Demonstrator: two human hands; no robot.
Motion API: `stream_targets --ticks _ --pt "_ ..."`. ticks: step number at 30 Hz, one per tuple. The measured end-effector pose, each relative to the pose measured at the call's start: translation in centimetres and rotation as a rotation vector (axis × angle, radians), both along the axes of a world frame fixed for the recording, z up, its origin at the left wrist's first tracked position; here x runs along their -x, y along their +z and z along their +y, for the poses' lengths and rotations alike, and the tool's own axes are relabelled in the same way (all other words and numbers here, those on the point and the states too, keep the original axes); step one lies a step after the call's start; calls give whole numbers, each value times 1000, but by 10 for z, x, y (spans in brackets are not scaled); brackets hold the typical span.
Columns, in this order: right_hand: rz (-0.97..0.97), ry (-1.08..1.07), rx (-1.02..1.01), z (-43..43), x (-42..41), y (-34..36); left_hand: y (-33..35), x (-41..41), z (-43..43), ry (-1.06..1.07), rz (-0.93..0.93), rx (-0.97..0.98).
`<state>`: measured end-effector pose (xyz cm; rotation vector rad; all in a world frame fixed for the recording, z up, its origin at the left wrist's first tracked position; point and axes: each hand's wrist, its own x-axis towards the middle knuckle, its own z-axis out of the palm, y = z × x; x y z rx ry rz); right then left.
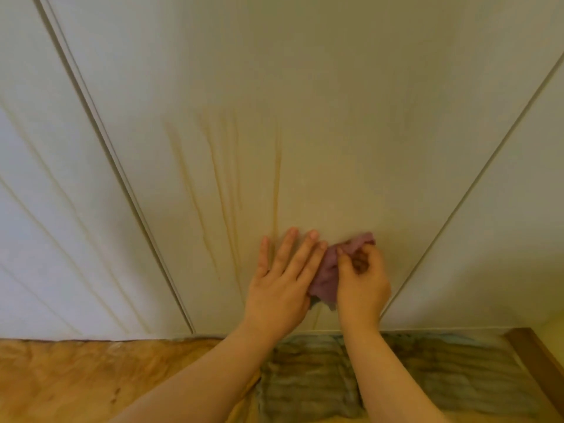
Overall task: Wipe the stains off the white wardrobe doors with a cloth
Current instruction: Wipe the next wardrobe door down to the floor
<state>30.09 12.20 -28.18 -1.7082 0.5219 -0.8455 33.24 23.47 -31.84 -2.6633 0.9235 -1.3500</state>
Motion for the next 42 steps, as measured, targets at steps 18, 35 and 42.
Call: stream_targets --ticks 18,35,42 --pt "19 -410 -292 -27 -2 -17 -38 22 -10 113 211 150" --pt "-349 -304 -3 -20 -23 16 -24 12 -22 -2 117 282" --pt "113 -223 -213 9 -10 -101 -67 15 -23 -2 152 219"
